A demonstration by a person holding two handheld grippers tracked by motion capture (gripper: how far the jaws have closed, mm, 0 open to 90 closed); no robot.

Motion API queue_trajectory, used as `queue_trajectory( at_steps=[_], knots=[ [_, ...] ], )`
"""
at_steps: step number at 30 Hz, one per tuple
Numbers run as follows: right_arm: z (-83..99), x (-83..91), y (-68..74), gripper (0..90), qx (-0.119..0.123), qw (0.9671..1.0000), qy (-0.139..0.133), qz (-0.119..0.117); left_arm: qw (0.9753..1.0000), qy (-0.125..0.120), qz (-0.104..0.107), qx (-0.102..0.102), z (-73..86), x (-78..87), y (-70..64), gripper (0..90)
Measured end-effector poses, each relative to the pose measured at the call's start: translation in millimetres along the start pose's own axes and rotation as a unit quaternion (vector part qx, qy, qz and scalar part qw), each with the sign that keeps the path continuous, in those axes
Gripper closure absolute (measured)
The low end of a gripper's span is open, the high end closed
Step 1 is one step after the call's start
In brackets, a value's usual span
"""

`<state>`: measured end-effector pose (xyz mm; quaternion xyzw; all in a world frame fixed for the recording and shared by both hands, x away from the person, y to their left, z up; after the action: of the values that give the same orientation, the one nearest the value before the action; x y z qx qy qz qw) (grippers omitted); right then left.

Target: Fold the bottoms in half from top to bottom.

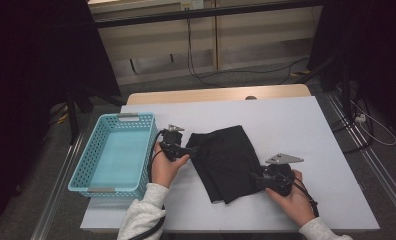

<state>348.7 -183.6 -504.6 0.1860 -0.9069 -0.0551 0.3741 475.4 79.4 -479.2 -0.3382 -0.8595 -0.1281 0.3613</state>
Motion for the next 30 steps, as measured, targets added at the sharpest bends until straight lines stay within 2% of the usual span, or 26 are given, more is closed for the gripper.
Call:
queue_trajectory(
  at_steps=[6, 11, 20, 26, 28, 30],
  knots=[
    [0.9, -0.3, 2.3, 60.1, -0.011, 0.9999, -0.002, -0.003, 1.0, 0.0, -0.002, 0.002, -0.7, 1.1, 0.6, 19.3],
    [1.8, -1.3, 6.7, 76.4, -0.019, 0.9996, 0.0, -0.022, 1.0, 0.001, -0.003, 0.002, -0.1, 0.8, 0.9, 19.2],
    [1.8, -1.7, 8.7, 79.1, -0.013, 0.9997, -0.002, -0.023, 1.0, -0.001, 0.001, 0.002, -1.3, 1.0, -1.1, 19.0],
    [1.0, -1.8, 7.5, 80.5, -0.024, 0.9991, -0.003, -0.036, 1.0, 0.0, 0.003, 0.005, -1.8, 1.1, -1.3, 18.5],
    [0.1, -1.7, 6.3, 80.7, -0.035, 0.9985, 0.001, -0.043, 1.0, -0.001, 0.004, 0.008, -2.0, 2.1, -0.2, 18.1],
    [0.2, -1.5, 6.5, 80.8, -0.034, 0.9985, -0.001, -0.044, 1.0, 0.001, 0.004, 0.009, -1.9, 2.6, 0.9, 17.2]
  ],
)
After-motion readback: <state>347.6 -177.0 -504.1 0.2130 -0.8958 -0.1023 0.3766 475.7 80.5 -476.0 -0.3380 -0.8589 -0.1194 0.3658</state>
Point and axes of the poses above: each handheld gripper's, and its own axes: x roughly backward along the jaws, z roughly out of its underside, y roughly to its left, the point moved 6 cm from there along -x, roughly forward along the jaws, and after that the axes turned 9 degrees about -x, right-handed, at the moved point
